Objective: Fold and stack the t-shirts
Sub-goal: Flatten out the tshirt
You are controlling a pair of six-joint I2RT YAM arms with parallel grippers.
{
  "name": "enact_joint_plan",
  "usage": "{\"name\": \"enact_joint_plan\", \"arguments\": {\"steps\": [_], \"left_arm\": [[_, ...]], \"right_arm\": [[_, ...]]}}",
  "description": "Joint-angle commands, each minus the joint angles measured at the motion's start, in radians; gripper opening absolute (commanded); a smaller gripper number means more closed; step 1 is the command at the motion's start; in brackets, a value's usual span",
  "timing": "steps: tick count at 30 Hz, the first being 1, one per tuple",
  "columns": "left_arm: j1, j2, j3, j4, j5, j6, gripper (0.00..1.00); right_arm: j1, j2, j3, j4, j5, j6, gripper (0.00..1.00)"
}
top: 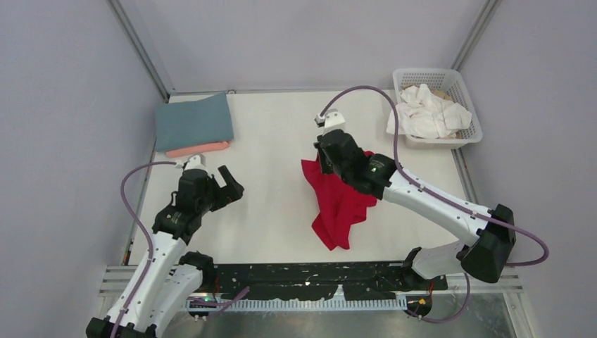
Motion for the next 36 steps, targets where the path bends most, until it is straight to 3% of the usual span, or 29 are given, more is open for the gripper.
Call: {"name": "enact_joint_plan", "arguments": {"steps": [1, 4, 7, 13, 20, 26, 33, 36], "left_arm": [[-0.002, 0.054, -0.014, 0.174, 0.206, 0.002, 0.99], [-0.058, 0.141, -0.053, 0.312, 0.368, -0.022, 0.99], [-0.211, 0.281, -0.021, 0.336, 0.374, -0.002, 0.99], [-0.527, 0.612, 0.167, 0.331, 0.304, -0.037, 0.96], [-0.72, 0.92, 0.391, 0.235, 0.134, -0.118, 0.86], [-0.764, 1.085, 0.484, 0.184, 0.093, -0.174, 0.67], [-0.788, 1.176, 0.563, 0.116, 0.013, -0.202, 0.41], [-0.81, 1.258, 0.663, 0.017, -0.027, -0.209, 0.18]], "right_arm": [[-0.121, -0.105, 0.006, 0.002, 0.044, -0.017, 0.06], [-0.211, -0.218, -0.065, -0.061, 0.05, 0.005, 0.05], [-0.31, -0.311, -0.162, -0.107, 0.085, 0.01, 0.05], [-0.486, -0.419, -0.299, -0.189, 0.104, 0.012, 0.05], [-0.554, -0.456, -0.359, -0.158, 0.002, 0.039, 0.05], [-0.555, -0.457, -0.372, -0.143, -0.032, 0.038, 0.05], [-0.554, -0.471, -0.377, -0.132, -0.049, 0.035, 0.05], [-0.555, -0.479, -0.377, -0.129, -0.033, 0.034, 0.05]]}}
